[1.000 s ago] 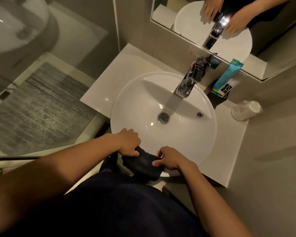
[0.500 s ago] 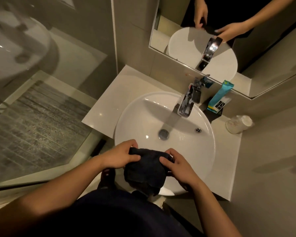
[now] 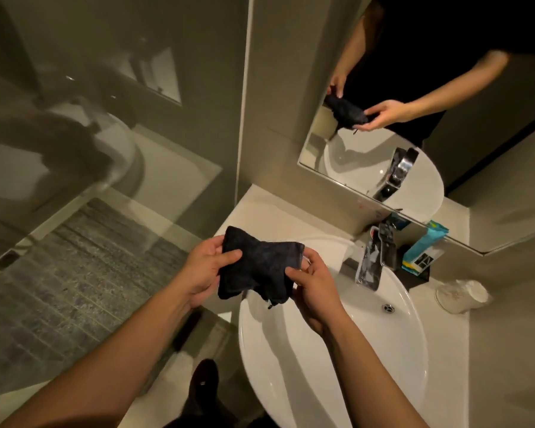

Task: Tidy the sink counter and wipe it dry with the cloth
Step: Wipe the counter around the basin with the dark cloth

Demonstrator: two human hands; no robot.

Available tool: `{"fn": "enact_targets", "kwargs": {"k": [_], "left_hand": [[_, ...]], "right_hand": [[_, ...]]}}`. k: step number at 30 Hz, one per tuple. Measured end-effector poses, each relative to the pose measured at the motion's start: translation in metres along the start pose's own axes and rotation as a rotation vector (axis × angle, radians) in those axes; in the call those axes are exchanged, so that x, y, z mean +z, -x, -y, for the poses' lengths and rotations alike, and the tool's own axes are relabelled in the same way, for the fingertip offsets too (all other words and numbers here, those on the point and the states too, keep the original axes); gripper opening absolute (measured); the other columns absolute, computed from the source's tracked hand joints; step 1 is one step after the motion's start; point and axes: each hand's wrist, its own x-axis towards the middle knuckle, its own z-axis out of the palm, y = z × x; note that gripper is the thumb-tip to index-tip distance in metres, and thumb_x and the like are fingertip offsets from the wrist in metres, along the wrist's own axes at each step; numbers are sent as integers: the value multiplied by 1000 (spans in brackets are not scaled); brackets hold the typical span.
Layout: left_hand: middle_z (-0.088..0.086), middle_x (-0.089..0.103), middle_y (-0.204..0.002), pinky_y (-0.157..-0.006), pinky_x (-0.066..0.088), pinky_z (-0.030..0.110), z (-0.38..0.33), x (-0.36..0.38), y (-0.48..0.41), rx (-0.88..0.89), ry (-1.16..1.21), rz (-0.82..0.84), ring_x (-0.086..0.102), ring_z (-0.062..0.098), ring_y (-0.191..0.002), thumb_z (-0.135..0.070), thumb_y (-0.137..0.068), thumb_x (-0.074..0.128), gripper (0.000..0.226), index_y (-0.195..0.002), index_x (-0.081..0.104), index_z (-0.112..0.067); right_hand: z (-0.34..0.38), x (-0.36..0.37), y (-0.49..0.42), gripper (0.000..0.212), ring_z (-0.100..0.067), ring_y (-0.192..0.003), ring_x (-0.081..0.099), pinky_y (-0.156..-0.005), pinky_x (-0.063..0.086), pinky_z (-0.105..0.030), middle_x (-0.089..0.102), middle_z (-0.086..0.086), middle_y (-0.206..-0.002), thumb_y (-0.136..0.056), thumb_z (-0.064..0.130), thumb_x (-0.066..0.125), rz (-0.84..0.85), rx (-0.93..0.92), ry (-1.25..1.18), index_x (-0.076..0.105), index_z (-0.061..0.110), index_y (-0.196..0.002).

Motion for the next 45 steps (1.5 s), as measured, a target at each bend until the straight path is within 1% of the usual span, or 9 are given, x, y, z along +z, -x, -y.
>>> {"fn": "enact_targets", "kwargs": {"k": [5, 8, 15, 19, 23, 29, 35, 38, 45], "left_hand": [[9, 78, -101, -81, 63, 32, -34, -12, -49, 66, -192, -54, 73, 23, -94, 12, -94, 56, 29, -109, 68, -9], [7, 78, -98, -78, 61, 33, -48, -15, -86, 68, -306, -73, 72, 23, -92, 11, -95, 55, 29, -105, 68, -13], [8, 77, -96, -70, 58, 35, -70, -9, -181, 110, -618, -67, 73, 25, -87, 4, -95, 56, 23, -101, 69, -15], [7, 74, -109, -88, 60, 44, -74, -8, -232, 91, -715, -57, 71, 27, -101, -6, -96, 60, 23, -116, 65, -16], [18, 47, -152, -118, 36, 45, -58, -17, -262, 13, -993, -96, 43, 37, -142, -26, -94, 66, 72, -154, 32, -6], [20, 44, -151, -117, 33, 42, -11, -27, -251, 98, -1222, -72, 41, 37, -139, -19, -98, 60, 57, -149, 41, -4], [7, 42, -157, -120, 30, 41, 8, -18, -265, 240, -1398, 79, 37, 28, -144, -30, -97, 61, 54, -146, 49, -11], [2, 39, -161, -123, 25, 42, 11, -7, -279, 335, -1549, 233, 30, 24, -150, -49, -92, 62, 64, -146, 50, -18], [-7, 8, -171, -128, 4, 47, 25, -18, -312, 365, -1867, 574, -1, 18, -158, -81, -79, 53, 100, -160, 18, -35]], "right_hand": [[13, 30, -49, 63, -34, -106, 69, -84, 62, -52, 66, -13, -120, -92, -7, 56, -93, -109, 114, 45, 41, -133], [17, 40, -81, 45, -30, -97, 67, -71, 61, -39, 62, -13, -117, -90, -10, 51, -150, -179, 217, 59, 31, -109], [23, 38, -156, 31, -28, -104, 68, -89, 60, -45, 68, -3, -108, -91, -6, 54, -308, -184, 263, 70, 20, -93], [27, 30, -195, 27, -22, -107, 68, -94, 59, -42, 66, 0, -120, -96, 2, 57, -296, -162, 311, 67, 19, -113], [21, 5, -223, 44, -22, -118, 60, -105, 44, -27, 55, -3, -138, -96, 6, 58, -267, -143, 759, 54, 8, -139], [-8, -17, -196, 33, -25, -119, 61, -102, 47, -31, 60, -8, -135, -98, 4, 51, -375, -255, 886, 60, 8, -130], [-40, -40, -171, 37, -31, -133, 54, -109, 43, -40, 62, -11, -140, -97, 22, 49, -469, -323, 1200, 66, 9, -127], [-51, -46, -166, 50, -21, -153, 28, -119, 33, -44, 44, -2, -158, -104, 35, 31, -439, -325, 1311, 53, 17, -146], [-54, -48, -165, 51, -14, -157, 14, -122, 24, -37, 29, 1, -166, -108, 35, 30, -443, -310, 1409, 38, 20, -156]]}}
